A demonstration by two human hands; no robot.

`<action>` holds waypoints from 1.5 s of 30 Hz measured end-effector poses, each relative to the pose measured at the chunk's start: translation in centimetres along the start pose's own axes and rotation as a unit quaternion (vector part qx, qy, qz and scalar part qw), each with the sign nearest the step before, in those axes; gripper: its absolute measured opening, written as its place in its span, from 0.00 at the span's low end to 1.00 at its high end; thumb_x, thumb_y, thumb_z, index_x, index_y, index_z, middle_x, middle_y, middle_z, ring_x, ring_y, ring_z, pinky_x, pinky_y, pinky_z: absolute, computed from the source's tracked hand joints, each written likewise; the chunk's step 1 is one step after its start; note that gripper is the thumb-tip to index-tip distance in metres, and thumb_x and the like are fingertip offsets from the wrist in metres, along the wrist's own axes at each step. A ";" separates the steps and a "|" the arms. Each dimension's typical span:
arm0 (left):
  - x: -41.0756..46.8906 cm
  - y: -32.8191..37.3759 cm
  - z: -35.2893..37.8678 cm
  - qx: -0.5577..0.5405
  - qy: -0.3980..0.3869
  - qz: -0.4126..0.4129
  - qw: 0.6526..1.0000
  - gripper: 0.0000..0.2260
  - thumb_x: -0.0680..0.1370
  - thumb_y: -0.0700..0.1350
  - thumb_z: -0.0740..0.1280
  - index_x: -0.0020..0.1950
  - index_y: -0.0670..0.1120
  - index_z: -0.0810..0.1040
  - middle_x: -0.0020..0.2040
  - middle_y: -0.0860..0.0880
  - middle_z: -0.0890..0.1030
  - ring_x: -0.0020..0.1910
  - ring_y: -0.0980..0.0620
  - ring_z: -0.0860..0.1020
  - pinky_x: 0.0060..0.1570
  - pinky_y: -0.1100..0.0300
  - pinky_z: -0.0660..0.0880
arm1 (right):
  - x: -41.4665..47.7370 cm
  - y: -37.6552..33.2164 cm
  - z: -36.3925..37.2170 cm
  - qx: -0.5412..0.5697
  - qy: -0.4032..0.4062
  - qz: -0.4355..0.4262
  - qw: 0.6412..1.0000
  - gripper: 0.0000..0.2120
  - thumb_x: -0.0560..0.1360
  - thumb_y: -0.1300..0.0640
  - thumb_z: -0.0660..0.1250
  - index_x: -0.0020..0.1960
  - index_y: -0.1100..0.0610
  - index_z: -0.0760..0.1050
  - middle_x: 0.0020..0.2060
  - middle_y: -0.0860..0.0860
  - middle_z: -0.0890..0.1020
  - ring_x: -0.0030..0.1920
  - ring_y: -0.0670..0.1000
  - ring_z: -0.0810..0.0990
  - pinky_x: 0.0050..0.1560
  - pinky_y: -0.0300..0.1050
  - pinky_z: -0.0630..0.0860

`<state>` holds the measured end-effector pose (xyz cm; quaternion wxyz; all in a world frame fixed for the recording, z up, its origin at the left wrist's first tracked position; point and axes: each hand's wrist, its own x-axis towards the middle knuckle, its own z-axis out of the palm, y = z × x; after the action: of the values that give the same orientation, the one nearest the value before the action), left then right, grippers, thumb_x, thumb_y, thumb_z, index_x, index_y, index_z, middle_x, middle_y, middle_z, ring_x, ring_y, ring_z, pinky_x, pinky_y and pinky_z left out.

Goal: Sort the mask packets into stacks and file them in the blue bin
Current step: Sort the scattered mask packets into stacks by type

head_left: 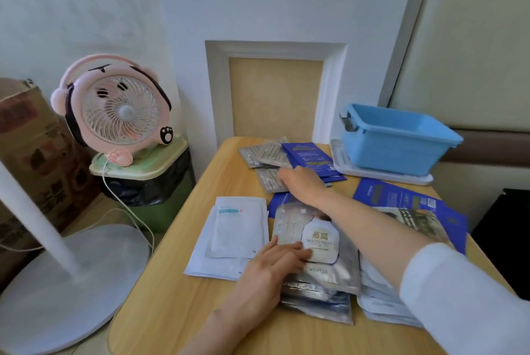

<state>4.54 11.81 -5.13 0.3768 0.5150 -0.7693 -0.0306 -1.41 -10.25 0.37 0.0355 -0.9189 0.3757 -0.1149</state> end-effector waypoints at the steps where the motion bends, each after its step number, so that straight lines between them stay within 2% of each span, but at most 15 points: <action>1: 0.0 0.0 0.0 -0.001 0.013 -0.009 1.000 0.21 0.72 0.29 0.63 0.54 0.53 0.71 0.59 0.53 0.80 0.63 0.60 0.73 0.71 0.55 0.62 | 0.1 0.1 -0.9 0.086 0.051 0.025 0.995 0.10 0.80 0.61 0.53 0.50 0.58 0.73 0.38 0.55 0.77 0.43 0.58 0.77 0.37 0.50 0.69; 4: -0.2 0.6 -0.8 -0.041 0.007 -0.027 0.999 0.13 0.77 0.36 0.61 0.54 0.54 0.72 0.58 0.54 0.80 0.61 0.60 0.75 0.71 0.57 0.61 | 0.5 0.8 -3.6 0.300 0.122 0.069 0.944 0.12 0.81 0.59 0.54 0.52 0.59 0.77 0.51 0.52 0.82 0.51 0.52 0.79 0.53 0.49 0.74; 7: -0.1 1.3 -1.4 -0.024 0.043 -0.013 0.999 0.16 0.82 0.52 0.53 0.56 0.49 0.78 0.59 0.59 0.79 0.64 0.62 0.72 0.71 0.53 0.58 | -0.2 1.0 -4.0 0.228 0.008 0.028 0.973 0.10 0.77 0.55 0.62 0.58 0.52 0.75 0.58 0.50 0.80 0.59 0.51 0.77 0.59 0.50 0.74; 10: 0.4 0.5 -0.8 0.089 0.129 -0.099 0.983 0.17 0.81 0.54 0.51 0.63 0.51 0.74 0.67 0.58 0.72 0.70 0.59 0.65 0.70 0.49 0.55 | -1.0 0.1 -1.7 0.123 -0.046 0.016 0.991 0.21 0.75 0.53 0.64 0.67 0.47 0.68 0.66 0.50 0.74 0.65 0.54 0.72 0.61 0.53 0.72; 13: 0.5 -0.7 0.2 0.190 0.067 -0.186 0.962 0.20 0.81 0.56 0.47 0.62 0.54 0.75 0.63 0.60 0.77 0.69 0.54 0.70 0.68 0.47 0.51 | -0.5 -1.0 1.1 0.113 -0.102 0.021 0.988 0.33 0.75 0.50 0.66 0.76 0.46 0.55 0.77 0.50 0.53 0.76 0.54 0.56 0.71 0.54 0.61; 19: 0.4 -0.4 0.3 0.215 0.060 -0.192 0.956 0.20 0.78 0.61 0.52 0.60 0.56 0.77 0.48 0.60 0.81 0.54 0.59 0.78 0.64 0.45 0.57 | 0.0 -1.6 2.0 -0.069 -0.003 0.013 0.998 0.15 0.80 0.58 0.55 0.61 0.54 0.76 0.57 0.55 0.79 0.58 0.59 0.77 0.51 0.51 0.74; 21: 0.3 -0.4 0.3 0.208 0.075 -0.162 0.962 0.21 0.78 0.63 0.50 0.59 0.57 0.77 0.45 0.60 0.79 0.51 0.61 0.75 0.64 0.47 0.58 | 0.6 -1.3 0.7 0.026 0.031 0.043 0.998 0.15 0.81 0.56 0.54 0.54 0.58 0.79 0.45 0.57 0.81 0.51 0.60 0.79 0.43 0.49 0.72; 23: 0.3 -0.5 0.2 0.196 0.091 -0.139 0.966 0.18 0.77 0.62 0.54 0.56 0.57 0.79 0.42 0.59 0.78 0.47 0.59 0.74 0.60 0.51 0.62 | 1.0 -1.3 -1.7 0.259 0.153 0.133 0.944 0.15 0.80 0.56 0.55 0.43 0.61 0.76 0.36 0.55 0.76 0.41 0.57 0.77 0.38 0.45 0.68; 25: 0.5 -0.5 -0.2 0.184 0.107 -0.134 0.968 0.13 0.74 0.59 0.60 0.51 0.57 0.80 0.39 0.59 0.76 0.42 0.57 0.74 0.51 0.57 0.64 | 0.5 -1.3 -4.8 0.475 0.274 0.184 0.815 0.13 0.79 0.58 0.57 0.37 0.58 0.70 0.31 0.52 0.69 0.35 0.51 0.68 0.34 0.43 0.63; 28: 0.5 -0.3 -0.6 0.168 0.119 -0.156 0.966 0.08 0.74 0.55 0.61 0.46 0.57 0.79 0.36 0.59 0.74 0.38 0.57 0.72 0.42 0.58 0.68 | -1.1 -1.1 -7.8 0.634 0.267 0.212 0.694 0.09 0.77 0.56 0.61 0.39 0.56 0.69 0.35 0.54 0.70 0.39 0.51 0.68 0.39 0.43 0.65; 31: 0.3 0.0 -0.9 0.159 0.117 -0.166 0.966 0.06 0.73 0.52 0.60 0.44 0.57 0.77 0.35 0.59 0.74 0.37 0.58 0.72 0.38 0.59 0.69 | -2.8 -1.1 -8.7 0.697 0.209 0.213 0.652 0.07 0.79 0.54 0.62 0.47 0.58 0.74 0.43 0.55 0.80 0.45 0.52 0.78 0.47 0.46 0.75; 34: 0.4 0.5 -1.0 0.151 0.096 -0.124 0.976 0.08 0.75 0.51 0.59 0.51 0.57 0.77 0.43 0.59 0.76 0.44 0.57 0.72 0.45 0.60 0.65 | -4.6 -1.3 -9.5 0.690 0.195 0.218 0.662 0.13 0.79 0.54 0.61 0.53 0.64 0.74 0.50 0.64 0.81 0.47 0.54 0.78 0.50 0.49 0.76; 38: 0.6 1.5 -1.1 0.120 -0.081 -0.025 0.989 0.24 0.77 0.65 0.52 0.72 0.59 0.63 0.72 0.64 0.63 0.71 0.64 0.58 0.71 0.62 0.50 | -6.3 -1.5 -10.8 0.664 0.209 0.214 0.685 0.08 0.80 0.56 0.60 0.44 0.57 0.74 0.39 0.53 0.80 0.39 0.48 0.78 0.40 0.41 0.75; 40: 0.7 1.4 -0.9 0.110 -0.106 -0.029 0.988 0.30 0.75 0.70 0.49 0.74 0.59 0.59 0.73 0.65 0.58 0.73 0.67 0.53 0.73 0.61 0.45 | -6.9 -1.3 -11.2 0.650 0.222 0.220 0.692 0.09 0.79 0.57 0.60 0.41 0.55 0.74 0.38 0.52 0.79 0.39 0.48 0.77 0.41 0.41 0.74; 45: 0.0 1.0 -0.9 0.129 -0.049 -0.001 0.990 0.29 0.74 0.70 0.54 0.69 0.56 0.69 0.68 0.63 0.70 0.67 0.64 0.65 0.71 0.60 0.52 | -7.6 -0.3 -11.0 0.599 0.183 0.283 0.726 0.07 0.76 0.62 0.60 0.39 0.55 0.68 0.34 0.53 0.71 0.34 0.49 0.69 0.34 0.43 0.65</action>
<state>4.32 12.55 -4.10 0.2690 0.5576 -0.7841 0.0432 -9.06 -4.43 9.68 0.5401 -0.5191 0.4704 -0.4664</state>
